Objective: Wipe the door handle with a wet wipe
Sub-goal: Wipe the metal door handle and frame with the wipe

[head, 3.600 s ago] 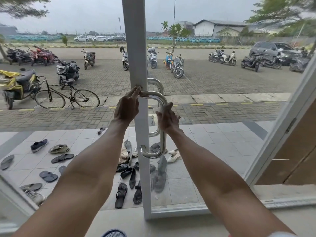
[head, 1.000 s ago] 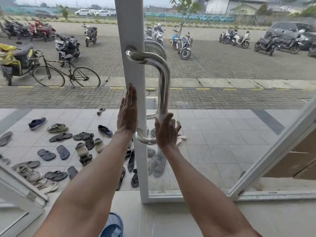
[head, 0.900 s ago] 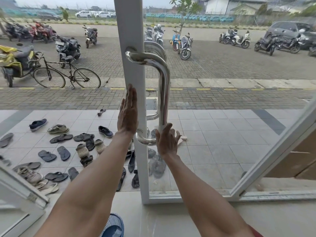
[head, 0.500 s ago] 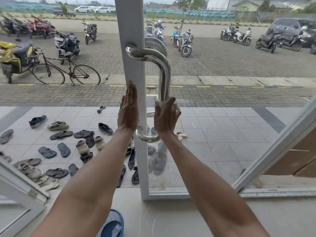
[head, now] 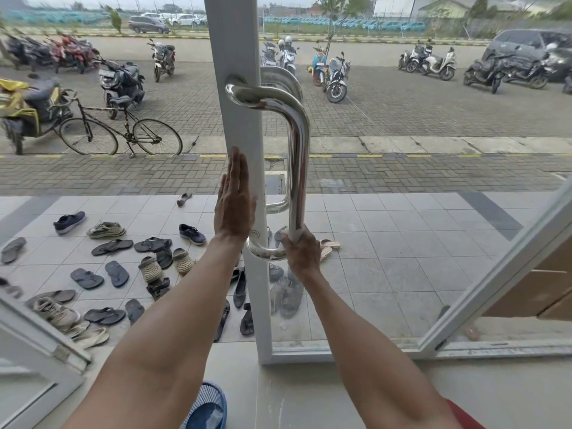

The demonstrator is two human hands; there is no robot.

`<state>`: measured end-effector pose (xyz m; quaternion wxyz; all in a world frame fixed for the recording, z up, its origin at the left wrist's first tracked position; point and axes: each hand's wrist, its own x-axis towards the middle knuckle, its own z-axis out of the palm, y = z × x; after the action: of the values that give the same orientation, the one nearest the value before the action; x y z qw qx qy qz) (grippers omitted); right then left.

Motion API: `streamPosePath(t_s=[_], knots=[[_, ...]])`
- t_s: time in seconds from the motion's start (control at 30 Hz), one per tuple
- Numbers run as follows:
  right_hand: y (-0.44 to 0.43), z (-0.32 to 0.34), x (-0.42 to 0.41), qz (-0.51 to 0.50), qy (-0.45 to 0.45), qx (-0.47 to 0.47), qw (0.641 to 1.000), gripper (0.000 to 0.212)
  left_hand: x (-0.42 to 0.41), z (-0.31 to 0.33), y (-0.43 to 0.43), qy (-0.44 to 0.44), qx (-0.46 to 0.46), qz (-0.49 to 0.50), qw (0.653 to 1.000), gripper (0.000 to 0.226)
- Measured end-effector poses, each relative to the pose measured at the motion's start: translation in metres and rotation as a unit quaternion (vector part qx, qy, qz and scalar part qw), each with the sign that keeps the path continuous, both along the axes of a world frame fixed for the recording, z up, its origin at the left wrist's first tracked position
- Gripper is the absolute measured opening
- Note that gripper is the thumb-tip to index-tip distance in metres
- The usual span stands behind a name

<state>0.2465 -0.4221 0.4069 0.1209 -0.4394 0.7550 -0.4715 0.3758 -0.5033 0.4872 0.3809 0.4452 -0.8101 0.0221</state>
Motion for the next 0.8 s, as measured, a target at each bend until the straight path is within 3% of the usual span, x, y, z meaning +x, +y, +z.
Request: streamPosePath(t_s=[0.17,0.47,0.8], knots=[[0.000,0.013,-0.004,0.020,-0.004,0.013,1.000,0.030,0.001,-0.002,-0.002,-0.010,-0.011,-0.001,1.000,0.096],[-0.008,0.042,-0.005,-0.017,0.054,-0.082,0.995,0.048,0.005,-0.009,-0.011,-0.025,-0.039,0.002,0.999,0.084],[-0.006,-0.004,0.009,-0.040,-0.134,0.032,0.990,0.022,0.015,-0.014,-0.021,-0.049,-0.048,-0.006,0.998,0.096]])
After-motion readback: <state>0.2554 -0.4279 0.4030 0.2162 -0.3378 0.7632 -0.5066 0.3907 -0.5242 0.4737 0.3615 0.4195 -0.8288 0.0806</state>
